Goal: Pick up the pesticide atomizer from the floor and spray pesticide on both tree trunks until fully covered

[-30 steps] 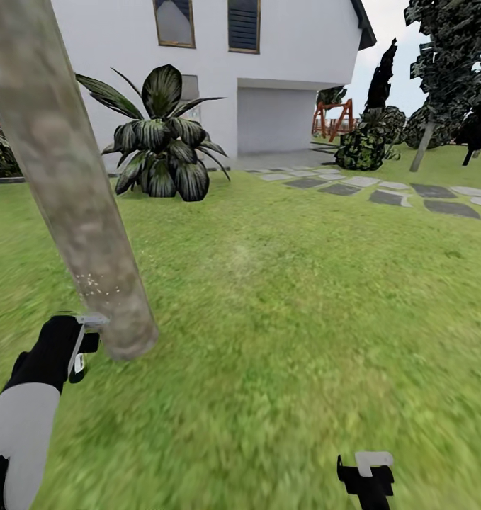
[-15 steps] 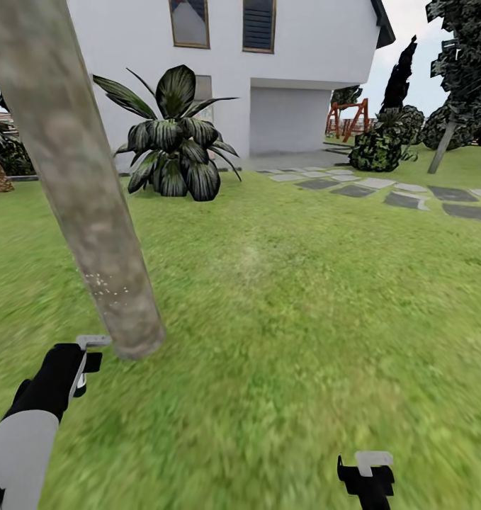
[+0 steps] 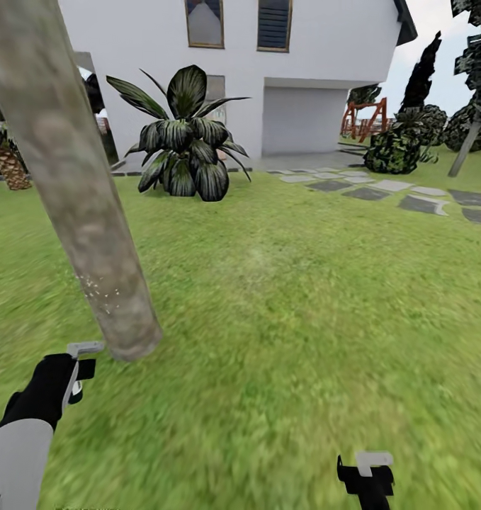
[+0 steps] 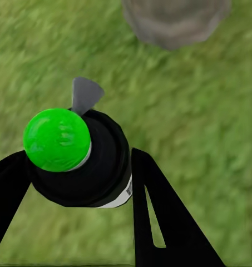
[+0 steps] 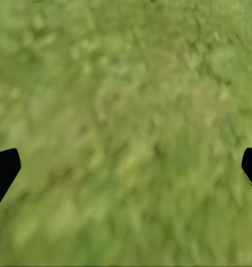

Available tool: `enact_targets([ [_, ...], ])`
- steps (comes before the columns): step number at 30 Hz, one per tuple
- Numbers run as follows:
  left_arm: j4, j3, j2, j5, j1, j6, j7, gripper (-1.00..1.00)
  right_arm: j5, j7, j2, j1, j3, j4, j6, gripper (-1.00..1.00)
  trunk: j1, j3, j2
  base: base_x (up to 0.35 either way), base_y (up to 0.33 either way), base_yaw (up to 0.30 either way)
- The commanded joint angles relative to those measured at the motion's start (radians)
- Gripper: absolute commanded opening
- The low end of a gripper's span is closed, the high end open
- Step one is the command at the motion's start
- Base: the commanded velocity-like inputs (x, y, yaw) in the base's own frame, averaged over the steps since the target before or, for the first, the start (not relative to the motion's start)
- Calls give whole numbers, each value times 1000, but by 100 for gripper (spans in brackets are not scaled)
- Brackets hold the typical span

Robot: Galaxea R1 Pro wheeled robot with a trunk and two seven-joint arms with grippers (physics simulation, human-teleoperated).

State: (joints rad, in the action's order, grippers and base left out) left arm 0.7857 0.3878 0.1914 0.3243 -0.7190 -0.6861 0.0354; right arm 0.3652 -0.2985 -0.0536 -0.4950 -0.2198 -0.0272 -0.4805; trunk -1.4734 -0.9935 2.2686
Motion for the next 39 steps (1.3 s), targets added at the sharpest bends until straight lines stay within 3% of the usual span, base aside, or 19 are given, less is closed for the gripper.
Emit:
enact_targets([
  [1, 1, 2, -1, 6, -1, -4, 4, -100, 11, -4, 0, 0, -7, 1, -3, 100, 0, -1, 0, 134, -274, 275],
  [22, 1, 18, 2, 6, 0, -4, 4, -100, 11, -4, 0, 0, -7, 1, -2, 100, 0, -1, 0, 191, -230, 45],
  [39, 1, 20, -2, 6, 0, -4, 4, -100, 11, -4, 0, 0, -7, 1, -2, 100, 0, -1, 0, 234, -196, 267],
])
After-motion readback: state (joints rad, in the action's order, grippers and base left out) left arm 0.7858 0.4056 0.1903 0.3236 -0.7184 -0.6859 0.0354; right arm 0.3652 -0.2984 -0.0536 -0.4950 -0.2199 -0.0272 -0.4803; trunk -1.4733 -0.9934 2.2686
